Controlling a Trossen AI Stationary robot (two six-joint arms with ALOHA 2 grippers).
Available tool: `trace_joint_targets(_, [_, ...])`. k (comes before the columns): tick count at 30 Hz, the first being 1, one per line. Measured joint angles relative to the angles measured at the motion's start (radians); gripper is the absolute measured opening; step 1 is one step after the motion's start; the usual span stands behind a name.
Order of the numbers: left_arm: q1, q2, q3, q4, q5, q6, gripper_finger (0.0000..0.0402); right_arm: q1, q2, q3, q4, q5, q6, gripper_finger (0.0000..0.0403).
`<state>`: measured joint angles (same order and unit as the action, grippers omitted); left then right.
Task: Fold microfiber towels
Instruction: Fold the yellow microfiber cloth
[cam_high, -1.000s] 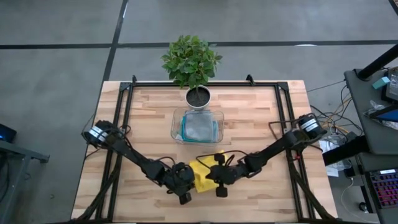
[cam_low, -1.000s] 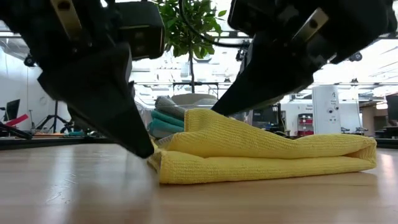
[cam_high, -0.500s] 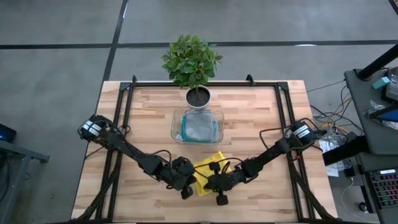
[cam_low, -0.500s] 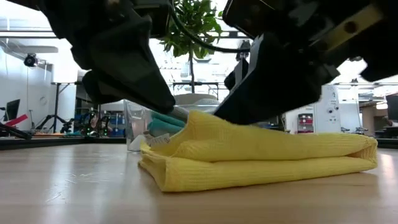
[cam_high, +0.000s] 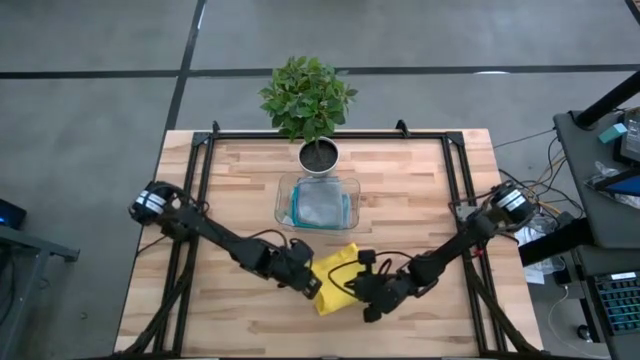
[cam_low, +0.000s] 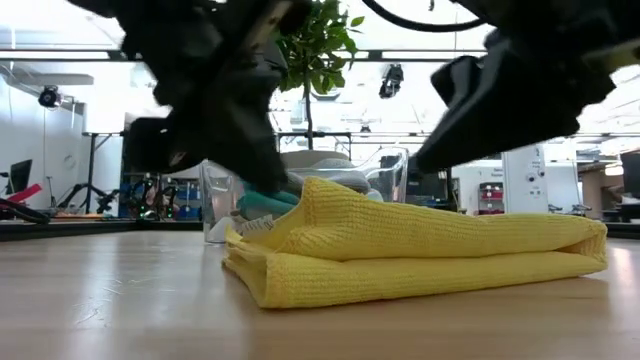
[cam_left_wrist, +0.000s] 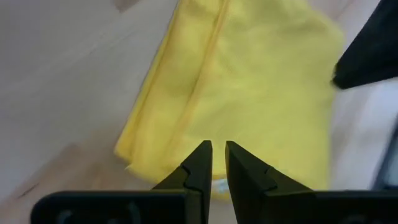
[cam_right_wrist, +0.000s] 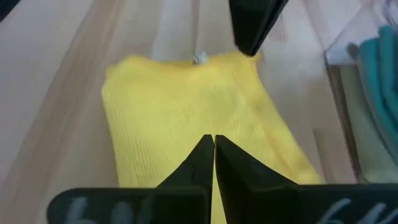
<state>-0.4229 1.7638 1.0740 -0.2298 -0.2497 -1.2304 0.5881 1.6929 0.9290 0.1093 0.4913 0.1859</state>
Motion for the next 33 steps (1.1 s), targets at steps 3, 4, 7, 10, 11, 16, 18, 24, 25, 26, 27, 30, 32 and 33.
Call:
trace_joint_targets(3, [0.023, 0.0, 0.029, -0.009, 0.029, -0.087, 0.0031, 0.002, -0.037, -0.056, 0.009, 0.012, 0.019, 0.0009])
trace_joint_targets(4, [0.027, 0.0, 0.044, -0.034, 0.038, -0.125, 0.0031, 0.001, -0.048, -0.076, 0.022, 0.021, 0.022, 0.0009])
trace_joint_targets(7, [0.031, 0.003, 0.115, -0.145, 0.056, -0.212, 0.0031, 0.001, -0.081, -0.15, 0.093, 0.05, 0.023, 0.0009])
trace_joint_targets(10, [0.031, 0.035, 0.199, -0.258, 0.078, -0.253, 0.0031, -0.006, -0.113, -0.226, 0.182, 0.059, 0.017, 0.0009])
trace_joint_targets(11, [0.031, 0.048, 0.227, -0.314, 0.087, -0.256, 0.0031, -0.011, -0.122, -0.253, 0.213, 0.059, 0.012, 0.0009])
trace_joint_targets(16, [0.034, 0.118, 0.367, -0.472, 0.119, -0.255, 0.0031, -0.027, -0.165, -0.359, 0.366, 0.061, -0.004, 0.0009])
trace_joint_targets(18, [0.036, 0.151, 0.398, -0.468, 0.126, -0.242, 0.0031, -0.028, -0.18, -0.392, 0.401, 0.061, -0.016, 0.0009])
trace_joint_targets(24, [0.051, 0.17, 0.412, -0.543, 0.162, -0.224, 0.0031, -0.031, -0.202, -0.442, 0.46, 0.06, -0.029, 0.0009])
trace_joint_targets(25, [0.051, 0.172, 0.403, -0.547, 0.165, -0.223, 0.0031, -0.031, -0.204, -0.446, 0.455, 0.06, -0.029, 0.0009])
trace_joint_targets(26, [0.051, 0.175, 0.397, -0.539, 0.167, -0.222, 0.0031, -0.03, -0.204, -0.446, 0.456, 0.059, -0.029, 0.0009])
trace_joint_targets(27, [0.051, 0.176, 0.39, -0.537, 0.17, -0.222, 0.0032, -0.03, -0.204, -0.446, 0.458, 0.058, -0.031, 0.0009])
trace_joint_targets(30, [0.05, 0.177, 0.374, -0.54, 0.171, -0.222, 0.0044, -0.03, -0.204, -0.448, 0.458, 0.059, -0.043, 0.0009])
trace_joint_targets(32, [0.05, 0.182, 0.372, -0.539, 0.171, -0.223, 0.0058, -0.03, -0.204, -0.448, 0.458, 0.059, -0.053, 0.0009])
trace_joint_targets(33, [0.051, 0.185, 0.372, -0.539, 0.171, -0.225, 0.0066, -0.03, -0.204, -0.448, 0.459, 0.059, -0.054, 0.0009])
